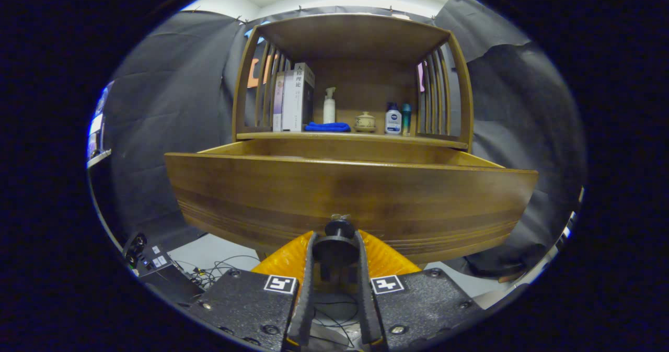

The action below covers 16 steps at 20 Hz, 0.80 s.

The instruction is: Pull open the drawer, take out the items inside it, and place them on the countertop above the cabinet.

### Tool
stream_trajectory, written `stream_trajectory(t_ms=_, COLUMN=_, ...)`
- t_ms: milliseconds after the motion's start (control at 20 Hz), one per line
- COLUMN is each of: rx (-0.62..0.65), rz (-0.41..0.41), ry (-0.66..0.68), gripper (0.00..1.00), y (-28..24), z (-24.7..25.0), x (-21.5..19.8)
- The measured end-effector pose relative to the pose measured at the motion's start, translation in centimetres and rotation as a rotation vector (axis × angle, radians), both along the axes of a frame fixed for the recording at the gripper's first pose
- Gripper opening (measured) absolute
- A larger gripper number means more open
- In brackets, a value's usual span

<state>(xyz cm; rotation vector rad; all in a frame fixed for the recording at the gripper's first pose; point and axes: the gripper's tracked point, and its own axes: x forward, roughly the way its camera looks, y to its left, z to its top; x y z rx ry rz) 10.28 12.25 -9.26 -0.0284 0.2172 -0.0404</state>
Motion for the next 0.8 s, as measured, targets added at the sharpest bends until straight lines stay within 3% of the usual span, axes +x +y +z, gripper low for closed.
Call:
stream_trajectory(t_ms=150, rx=-0.037, rz=0.015, ry=0.012, gripper=0.48, y=-0.2, z=0.2, x=-0.3)
stream_trajectory(t_ms=300, rx=-0.076, rz=0.017, ry=-0.093, gripper=0.83, y=-0.3, z=4.2, x=-0.9)
stream_trajectory(t_ms=500, rx=-0.075, rz=0.035, ry=-0.202, gripper=0.83, y=0.4, z=12.3, x=-1.3)
stream_trajectory(t_ms=650, rx=-0.073, rz=0.046, ry=-0.151, gripper=0.84, y=-0.2, z=15.9, x=1.3)
stream_trajectory(t_ms=800, rx=-0.09, rz=0.067, ry=-0.001, gripper=0.84, y=-0.1, z=15.8, x=4.8)
